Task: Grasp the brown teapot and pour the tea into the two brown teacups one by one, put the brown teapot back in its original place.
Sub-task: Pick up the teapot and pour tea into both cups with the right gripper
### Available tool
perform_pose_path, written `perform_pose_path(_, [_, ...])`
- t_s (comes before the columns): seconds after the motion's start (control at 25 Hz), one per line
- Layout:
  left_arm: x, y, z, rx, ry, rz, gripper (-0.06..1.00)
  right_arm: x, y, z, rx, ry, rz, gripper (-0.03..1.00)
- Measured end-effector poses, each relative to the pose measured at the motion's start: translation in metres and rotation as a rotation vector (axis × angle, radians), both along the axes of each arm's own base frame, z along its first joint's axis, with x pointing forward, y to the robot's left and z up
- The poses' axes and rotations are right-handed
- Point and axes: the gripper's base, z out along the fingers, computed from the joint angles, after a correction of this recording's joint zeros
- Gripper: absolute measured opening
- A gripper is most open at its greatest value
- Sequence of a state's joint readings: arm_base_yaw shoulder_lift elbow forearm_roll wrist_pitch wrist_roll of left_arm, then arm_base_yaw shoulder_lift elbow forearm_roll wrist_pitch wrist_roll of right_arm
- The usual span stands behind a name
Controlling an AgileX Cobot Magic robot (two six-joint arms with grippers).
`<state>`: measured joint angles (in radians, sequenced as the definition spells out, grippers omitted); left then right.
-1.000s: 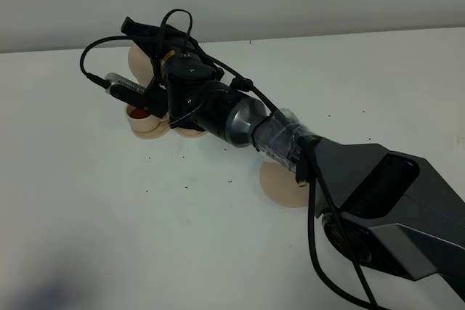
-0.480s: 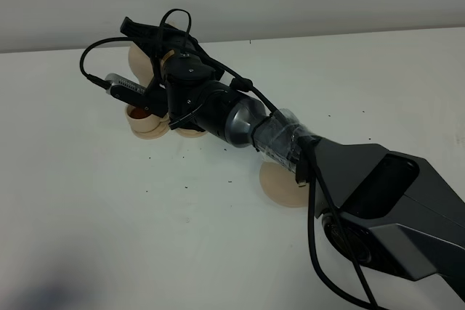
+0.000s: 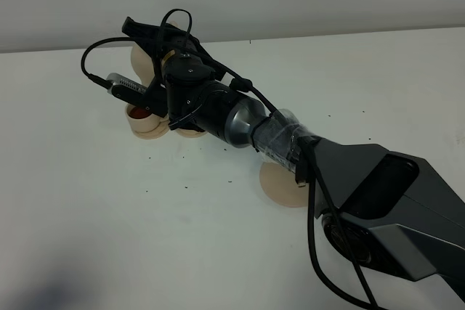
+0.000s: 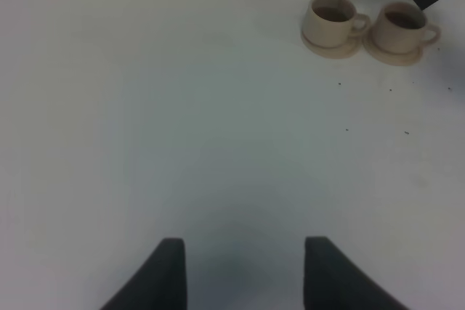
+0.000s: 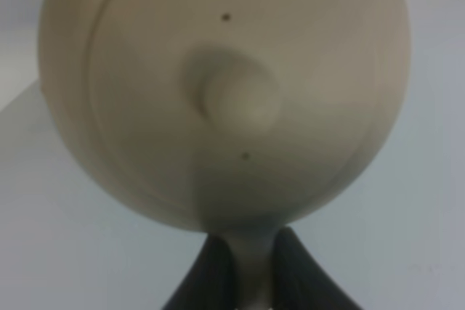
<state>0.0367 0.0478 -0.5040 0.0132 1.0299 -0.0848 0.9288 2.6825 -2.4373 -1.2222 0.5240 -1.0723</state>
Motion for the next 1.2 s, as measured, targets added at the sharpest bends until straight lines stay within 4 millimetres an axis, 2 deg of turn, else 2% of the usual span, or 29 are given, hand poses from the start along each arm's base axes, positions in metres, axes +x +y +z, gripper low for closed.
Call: perform_pose_path(1.2, [0.0000,0.0000,0.0000,0.000,0.000,0.000,0.40,-0.0002,0.0001,-0.0003,0.004,0.006,0.000,0.11])
